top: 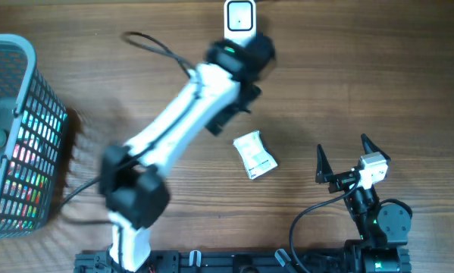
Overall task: Scan the item barcode
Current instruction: 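Carry the pack toward the scanner and release it on the table, then return the left gripper into the basket above the green-lidded jar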
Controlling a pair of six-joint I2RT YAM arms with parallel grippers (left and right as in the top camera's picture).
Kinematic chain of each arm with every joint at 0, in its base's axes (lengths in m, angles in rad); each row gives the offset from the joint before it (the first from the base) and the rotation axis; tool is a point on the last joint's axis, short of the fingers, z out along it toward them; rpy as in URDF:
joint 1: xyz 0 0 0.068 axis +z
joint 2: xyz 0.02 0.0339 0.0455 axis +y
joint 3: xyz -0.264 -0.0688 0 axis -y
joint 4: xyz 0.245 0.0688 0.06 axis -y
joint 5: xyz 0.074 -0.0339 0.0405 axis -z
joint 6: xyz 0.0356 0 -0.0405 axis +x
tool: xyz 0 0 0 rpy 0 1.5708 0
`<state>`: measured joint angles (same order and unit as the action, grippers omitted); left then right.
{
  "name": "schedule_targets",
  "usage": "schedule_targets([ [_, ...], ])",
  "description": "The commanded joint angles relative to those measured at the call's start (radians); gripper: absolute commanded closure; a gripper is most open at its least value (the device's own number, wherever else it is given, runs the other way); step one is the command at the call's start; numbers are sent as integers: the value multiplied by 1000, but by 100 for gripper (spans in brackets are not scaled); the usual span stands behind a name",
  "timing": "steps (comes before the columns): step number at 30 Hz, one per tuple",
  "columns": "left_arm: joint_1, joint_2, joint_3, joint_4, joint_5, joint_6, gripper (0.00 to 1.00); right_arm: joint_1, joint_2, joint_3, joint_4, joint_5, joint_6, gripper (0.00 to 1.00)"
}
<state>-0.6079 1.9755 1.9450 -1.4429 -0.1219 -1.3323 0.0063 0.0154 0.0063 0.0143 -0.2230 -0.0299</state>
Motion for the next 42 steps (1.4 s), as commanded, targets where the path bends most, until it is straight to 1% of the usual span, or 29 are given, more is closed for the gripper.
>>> schedule_targets([
  [1, 158, -180, -2, -21, -19, 140, 0, 6, -5, -1, 2, 18, 10, 0],
  [4, 316, -312, -2, -36, -18, 167, 0, 6, -5, -1, 2, 18, 10, 0],
  [8, 571, -504, -2, -35, -19, 183, 0, 6, -5, -1, 2, 18, 10, 0],
  [11, 747, -608, -2, 7, -23, 259, 0, 6, -5, -1, 2, 18, 10, 0],
  [13, 893, -660, -2, 13, -70, 275, 0, 6, -5, -1, 2, 18, 10, 0],
  [14, 1000, -673, -2, 3, -105, 275, 0, 6, -5, -1, 2, 18, 10, 0],
  [16, 1104, -668, -2, -12, -105, 281, 0, 6, -5, -1, 2, 18, 10, 0],
  [18, 1229, -625, -2, -16, -92, 338, 0, 6, -5, -1, 2, 18, 10, 0],
  [19, 1266, -599, -2, -15, -92, 359, 0, 6, -5, -1, 2, 18, 10, 0],
  [23, 1370, -481, -2, -13, -93, 440, 0, 6, -5, -1, 2, 18, 10, 0],
  [27, 1414, -359, -2, -6, -100, 440, 0, 6, -5, -1, 2, 18, 10, 0],
  [29, 1423, -303, -2, 16, -131, 451, 0, 6, -5, -1, 2, 18, 10, 0],
  [32, 1423, -231, -2, 84, -157, 541, 0, 6, -5, -1, 2, 18, 10, 0],
  [37, 1423, -100, -2, 163, -168, 553, 1, 6, -5, -1, 2, 18, 10, 1],
  [42, 1423, -33, -2, 267, -167, 655, 0, 6, -5, -1, 2, 18, 10, 0],
])
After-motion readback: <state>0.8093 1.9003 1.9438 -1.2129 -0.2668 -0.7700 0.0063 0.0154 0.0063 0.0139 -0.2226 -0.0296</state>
